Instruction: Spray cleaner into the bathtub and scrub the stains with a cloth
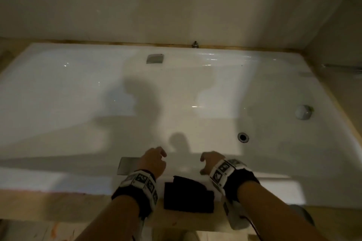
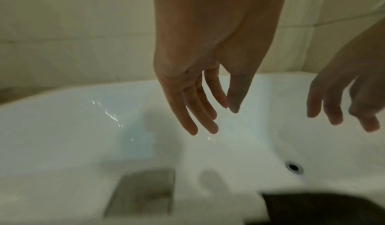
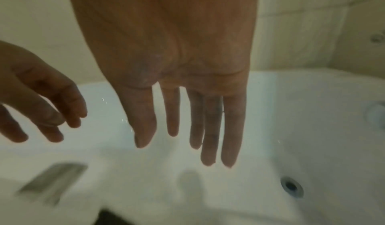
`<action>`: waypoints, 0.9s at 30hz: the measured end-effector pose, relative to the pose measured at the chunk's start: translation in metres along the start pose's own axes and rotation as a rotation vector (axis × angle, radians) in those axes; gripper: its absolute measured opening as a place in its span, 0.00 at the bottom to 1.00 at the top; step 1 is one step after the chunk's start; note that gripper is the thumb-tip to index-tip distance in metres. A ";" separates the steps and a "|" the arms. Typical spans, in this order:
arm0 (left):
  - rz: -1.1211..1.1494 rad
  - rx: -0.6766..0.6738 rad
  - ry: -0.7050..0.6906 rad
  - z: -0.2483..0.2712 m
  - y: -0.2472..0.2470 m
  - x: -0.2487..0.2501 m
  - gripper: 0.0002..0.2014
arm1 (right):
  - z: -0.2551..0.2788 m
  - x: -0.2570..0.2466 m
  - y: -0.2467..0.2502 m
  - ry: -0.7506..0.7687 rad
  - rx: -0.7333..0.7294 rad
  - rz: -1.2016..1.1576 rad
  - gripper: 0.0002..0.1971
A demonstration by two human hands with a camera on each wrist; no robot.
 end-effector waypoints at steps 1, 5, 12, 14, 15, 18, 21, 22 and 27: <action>-0.007 0.041 0.003 0.002 0.024 0.004 0.09 | -0.001 -0.011 0.024 0.029 0.049 0.040 0.19; -0.018 0.212 -0.009 0.026 0.130 0.015 0.10 | -0.001 -0.081 0.112 0.159 0.201 0.243 0.16; 0.079 0.454 0.083 0.097 0.290 -0.036 0.10 | 0.006 -0.260 0.183 0.335 0.151 0.548 0.10; 0.107 0.506 0.133 0.115 0.325 -0.070 0.10 | 0.008 -0.322 0.186 0.413 0.128 0.618 0.10; 0.119 0.530 0.157 0.124 0.341 -0.089 0.10 | 0.005 -0.353 0.185 0.450 0.118 0.657 0.12; 0.149 0.592 0.221 0.151 0.382 -0.155 0.09 | -0.013 -0.444 0.172 0.547 0.106 0.798 0.15; 0.216 0.612 0.313 0.173 0.405 -0.232 0.06 | -0.028 -0.527 0.137 0.646 0.125 0.919 0.19; 0.247 0.620 0.338 0.178 0.412 -0.258 0.06 | -0.031 -0.553 0.122 0.667 0.128 0.943 0.19; 0.262 0.618 0.471 0.204 0.440 -0.375 0.07 | -0.020 -0.672 0.053 0.724 0.077 0.936 0.20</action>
Point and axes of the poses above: each hand's wrist, its own z-axis away from the middle knuckle, its own y-axis out of the back of the hand, x = y × z, the point moved 6 cm from there along -z, towards the middle knuckle, and after that the axes turned 10 degrees about y, right-handed, at the moved point
